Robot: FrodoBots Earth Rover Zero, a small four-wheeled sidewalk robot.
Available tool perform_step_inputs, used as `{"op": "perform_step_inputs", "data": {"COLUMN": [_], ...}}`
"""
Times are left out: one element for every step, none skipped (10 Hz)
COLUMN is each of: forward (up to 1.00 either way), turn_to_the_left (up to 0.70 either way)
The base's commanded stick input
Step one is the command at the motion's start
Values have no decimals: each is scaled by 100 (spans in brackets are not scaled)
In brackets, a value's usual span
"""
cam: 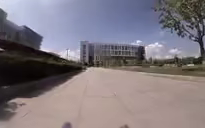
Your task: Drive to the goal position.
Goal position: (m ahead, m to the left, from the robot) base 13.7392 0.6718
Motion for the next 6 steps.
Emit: {"op": "perform_step_inputs", "data": {"forward": [100, 100, 100, 99, 98, 100], "turn_to_the_left": [0, 0, 0, 0, 0, 0]}}
